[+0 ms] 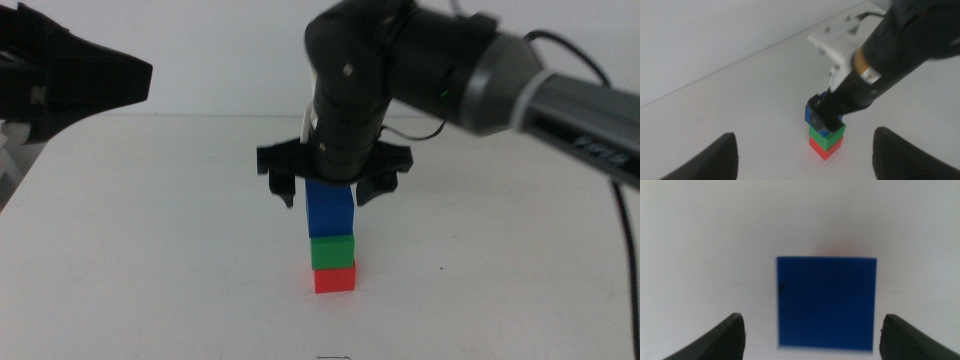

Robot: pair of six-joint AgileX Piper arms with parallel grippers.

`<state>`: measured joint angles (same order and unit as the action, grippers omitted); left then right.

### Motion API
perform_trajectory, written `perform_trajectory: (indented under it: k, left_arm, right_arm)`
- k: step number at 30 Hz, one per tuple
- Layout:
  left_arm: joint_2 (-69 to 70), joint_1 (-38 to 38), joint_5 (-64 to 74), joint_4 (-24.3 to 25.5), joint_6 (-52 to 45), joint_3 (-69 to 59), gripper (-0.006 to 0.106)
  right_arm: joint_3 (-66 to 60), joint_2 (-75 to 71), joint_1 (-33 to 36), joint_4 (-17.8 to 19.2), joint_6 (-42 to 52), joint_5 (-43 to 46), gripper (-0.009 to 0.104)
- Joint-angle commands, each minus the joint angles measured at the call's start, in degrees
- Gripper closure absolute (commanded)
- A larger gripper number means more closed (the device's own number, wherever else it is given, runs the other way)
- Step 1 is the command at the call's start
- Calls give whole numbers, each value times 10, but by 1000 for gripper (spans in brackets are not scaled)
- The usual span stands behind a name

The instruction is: Stack red cubes first, then green, then blue cubes in a specific spot.

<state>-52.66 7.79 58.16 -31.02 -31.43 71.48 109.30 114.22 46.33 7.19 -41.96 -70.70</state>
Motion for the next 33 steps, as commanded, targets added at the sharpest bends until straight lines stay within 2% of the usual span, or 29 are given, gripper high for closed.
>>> perform_trajectory:
  k: [1, 4, 8, 11, 15, 18, 25, 29, 33]
  left_arm:
    - [4, 1, -35, -25, 0, 14, 11]
    - [4, 1, -35, -25, 0, 14, 11]
    - [4, 1, -35, -25, 0, 14, 11]
    - [4, 1, -35, -25, 0, 14, 11]
    - [4, 1, -35, -25, 0, 14, 11]
    - [4, 1, -35, -25, 0, 14, 11]
    - [4, 1, -35, -25, 0, 14, 11]
    - [4, 1, -35, -25, 0, 14, 11]
    - [4, 1, -35, -25, 0, 14, 11]
  right_arm:
    - [14, -68, -3, 0, 8, -38, 18]
    - [14, -112, -3, 9, 19, -38, 18]
    - [14, -172, -9, 51, 36, -38, 18]
    - [-8, -221, -47, 56, 65, -38, 18]
    - [-95, -300, -121, 56, 109, -14, 18]
    - [-177, -374, -175, 46, 153, 48, 18]
    - [-377, -533, -346, -35, 284, 202, 18]
    - [-442, -584, -379, -72, 341, 261, 18]
    - [-465, -603, -381, -69, 343, 302, 18]
